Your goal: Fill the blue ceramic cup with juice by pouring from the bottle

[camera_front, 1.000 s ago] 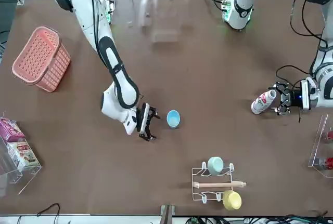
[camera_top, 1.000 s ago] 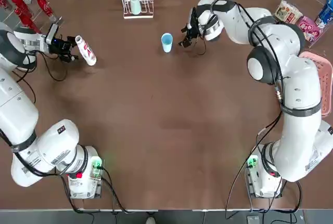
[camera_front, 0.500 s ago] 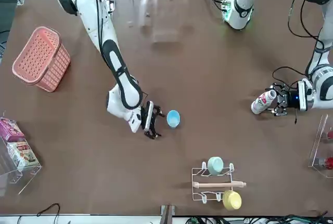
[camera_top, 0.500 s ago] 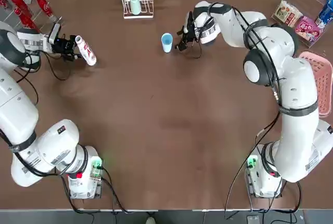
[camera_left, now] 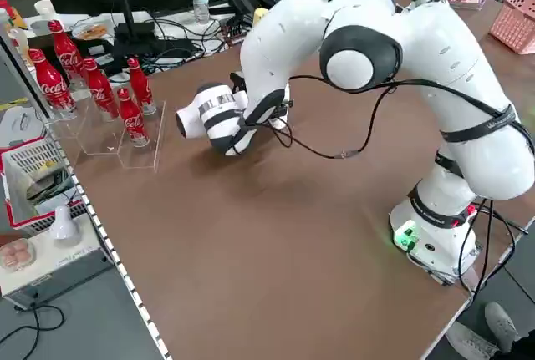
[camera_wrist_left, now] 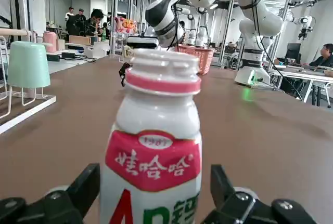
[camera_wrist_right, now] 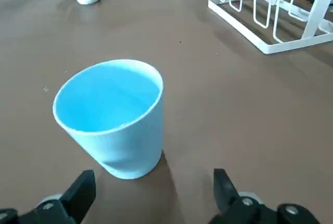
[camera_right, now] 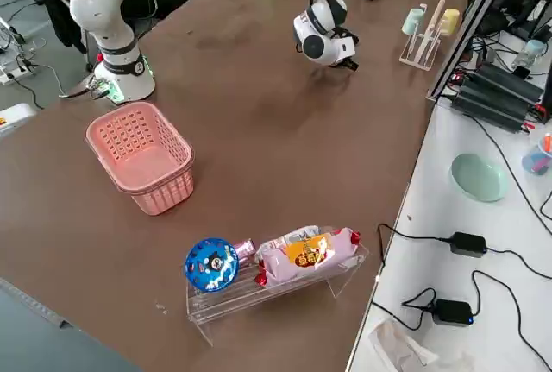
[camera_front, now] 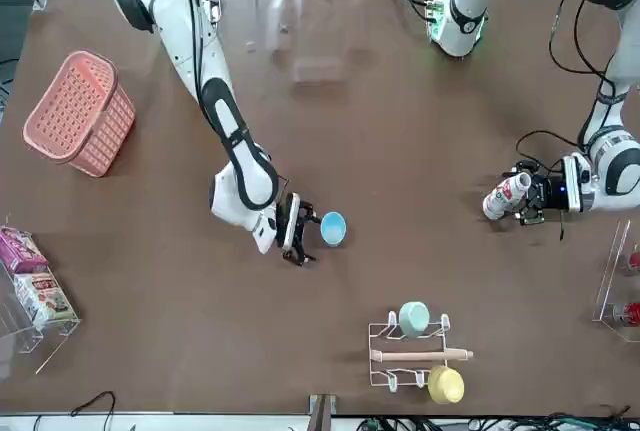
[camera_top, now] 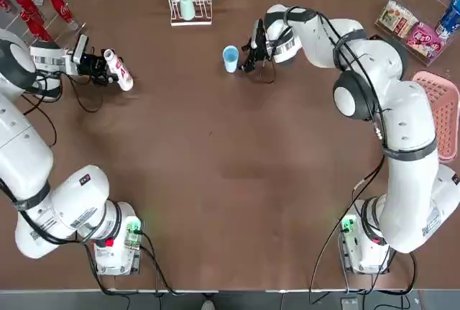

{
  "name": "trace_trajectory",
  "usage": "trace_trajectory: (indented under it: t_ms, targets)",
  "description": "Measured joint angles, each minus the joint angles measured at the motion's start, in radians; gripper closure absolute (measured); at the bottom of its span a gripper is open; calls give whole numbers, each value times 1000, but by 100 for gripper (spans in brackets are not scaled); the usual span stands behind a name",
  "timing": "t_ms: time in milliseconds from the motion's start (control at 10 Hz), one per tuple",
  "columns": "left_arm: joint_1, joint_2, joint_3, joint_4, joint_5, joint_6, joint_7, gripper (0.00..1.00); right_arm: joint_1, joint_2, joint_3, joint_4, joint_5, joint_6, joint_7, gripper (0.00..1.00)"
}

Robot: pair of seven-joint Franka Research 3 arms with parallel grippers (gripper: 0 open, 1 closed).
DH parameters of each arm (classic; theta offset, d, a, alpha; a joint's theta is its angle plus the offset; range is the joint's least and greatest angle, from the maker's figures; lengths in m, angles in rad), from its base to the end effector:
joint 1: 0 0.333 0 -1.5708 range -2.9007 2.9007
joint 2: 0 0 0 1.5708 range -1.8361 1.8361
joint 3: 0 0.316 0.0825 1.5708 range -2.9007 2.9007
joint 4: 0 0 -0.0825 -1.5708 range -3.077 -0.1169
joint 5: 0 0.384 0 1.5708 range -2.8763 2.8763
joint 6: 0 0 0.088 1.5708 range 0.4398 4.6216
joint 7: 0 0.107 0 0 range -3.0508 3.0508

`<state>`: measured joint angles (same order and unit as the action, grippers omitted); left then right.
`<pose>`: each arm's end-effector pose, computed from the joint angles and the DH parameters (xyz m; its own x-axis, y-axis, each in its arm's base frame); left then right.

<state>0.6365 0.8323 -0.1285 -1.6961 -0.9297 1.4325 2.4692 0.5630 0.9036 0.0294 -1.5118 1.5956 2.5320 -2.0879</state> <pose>0.5393 0.1963 0.1305 0.1108 -0.1596 0.9809 -0.9923 0.0375 0.1182 0.5947 0.3833 0.1279 0.1916 0.5628 0.8041 0.9711 -0.2274 -0.0723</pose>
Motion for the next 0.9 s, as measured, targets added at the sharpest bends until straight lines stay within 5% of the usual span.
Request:
trace_trajectory:
  t_ms: [400,600,900]
  targets:
    - [-8,0,-10,-12,0,1,2,19,9,12,8,0,14,0,-19,0]
    - [-8,0,-10,-12,-1,3,2,40,9,12,20,1,24,0,-20,0]
    - [-11,-2,-14,-11,-2,11,2,41,9,12,36,2,32,0,-23,0]
